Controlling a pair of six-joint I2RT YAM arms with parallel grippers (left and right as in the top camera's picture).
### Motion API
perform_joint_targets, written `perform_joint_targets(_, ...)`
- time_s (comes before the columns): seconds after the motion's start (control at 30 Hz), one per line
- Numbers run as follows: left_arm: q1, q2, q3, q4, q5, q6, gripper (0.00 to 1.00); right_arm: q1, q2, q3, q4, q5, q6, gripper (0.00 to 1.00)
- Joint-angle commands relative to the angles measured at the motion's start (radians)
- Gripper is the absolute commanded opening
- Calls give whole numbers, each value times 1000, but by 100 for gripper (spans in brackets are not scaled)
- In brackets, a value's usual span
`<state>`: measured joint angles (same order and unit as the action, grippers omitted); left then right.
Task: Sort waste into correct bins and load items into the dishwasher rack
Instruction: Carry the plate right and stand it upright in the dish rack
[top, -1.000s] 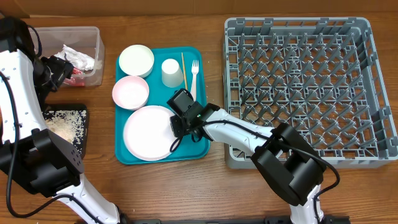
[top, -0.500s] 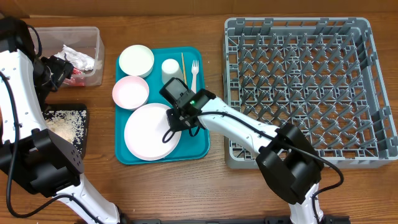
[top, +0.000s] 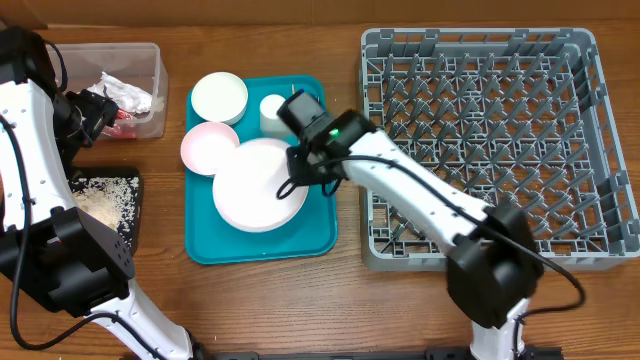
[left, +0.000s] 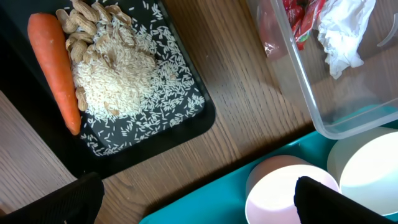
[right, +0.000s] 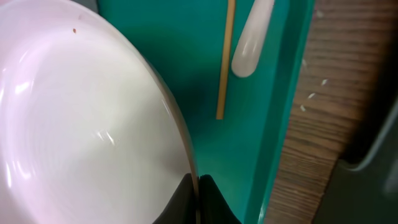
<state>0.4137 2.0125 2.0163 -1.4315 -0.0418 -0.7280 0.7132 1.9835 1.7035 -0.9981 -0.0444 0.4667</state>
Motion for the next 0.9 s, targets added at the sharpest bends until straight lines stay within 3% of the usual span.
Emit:
perform_joint_targets(0.0, -6, 3, -2, 0, -11, -13, 100, -3, -118, 38, 0, 15, -29, 4)
perform_joint_targets(0.27, -6, 3, -2, 0, -11, -13, 100, -71, -275, 39, -72, 342, -21, 4)
perform_joint_targets(0.47, -8, 3, -2, 0, -11, -13, 100, -317, -370, 39, -59, 528, -35, 4)
perform_joint_targets(0.67, -8, 3, -2, 0, -11, -13, 100, -466, -347, 9, 107, 550, -303, 4)
perform_joint_targets(0.87, -9, 3, -2, 0, -11, -13, 100, -557, -271, 0, 275, 729, -417, 4)
